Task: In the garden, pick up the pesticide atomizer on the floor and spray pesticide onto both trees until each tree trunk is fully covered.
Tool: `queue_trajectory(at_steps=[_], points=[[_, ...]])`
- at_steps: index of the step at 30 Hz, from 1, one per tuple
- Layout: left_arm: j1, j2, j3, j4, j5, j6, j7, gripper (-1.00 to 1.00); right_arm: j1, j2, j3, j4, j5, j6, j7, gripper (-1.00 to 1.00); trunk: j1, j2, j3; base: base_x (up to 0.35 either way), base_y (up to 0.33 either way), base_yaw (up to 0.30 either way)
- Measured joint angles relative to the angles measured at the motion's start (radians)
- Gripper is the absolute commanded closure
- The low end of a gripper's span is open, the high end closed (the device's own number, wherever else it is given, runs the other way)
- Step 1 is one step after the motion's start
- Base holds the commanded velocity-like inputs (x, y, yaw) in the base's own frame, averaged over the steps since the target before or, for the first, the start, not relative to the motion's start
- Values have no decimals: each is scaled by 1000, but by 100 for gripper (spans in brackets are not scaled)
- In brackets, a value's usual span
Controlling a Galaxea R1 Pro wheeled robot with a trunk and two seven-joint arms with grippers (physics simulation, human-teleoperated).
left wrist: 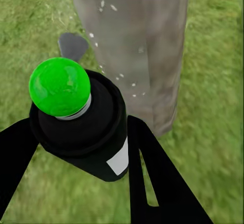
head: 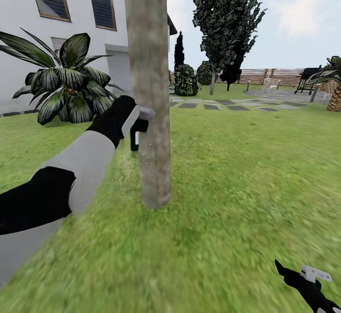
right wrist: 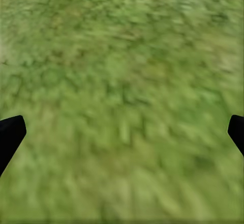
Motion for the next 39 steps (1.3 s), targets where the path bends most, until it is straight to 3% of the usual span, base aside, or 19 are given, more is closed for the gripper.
queue_trajectory(at_steps=[6, 15, 24, 29, 39], points=[[-86, 0, 1, 80, 2, 0, 0, 100, 0, 0, 0, 0, 0, 0, 0, -100, 0, 0, 0, 0, 0, 0], [-89, 0, -1, 250, 1, -3, 1, 100, 0, 0, 0, 0, 0, 0, 0, -100, 0, 0, 0, 0, 0, 0], [-80, 0, 2, 365, 0, -17, -2, 100, 0, 0, 0, 0, 0, 0, 0, -100, 0, 0, 0, 0, 0, 0], [-11, 0, 5, 399, 1, -25, -5, 100, 0, 0, 0, 0, 0, 0, 0, -100, 0, 0, 0, 0, 0, 0], [167, 0, 4, 400, 0, -136, -6, 100, 0, 0, 0, 0, 0, 0, 0, -100, 0, 0, 0, 0, 0, -52]])
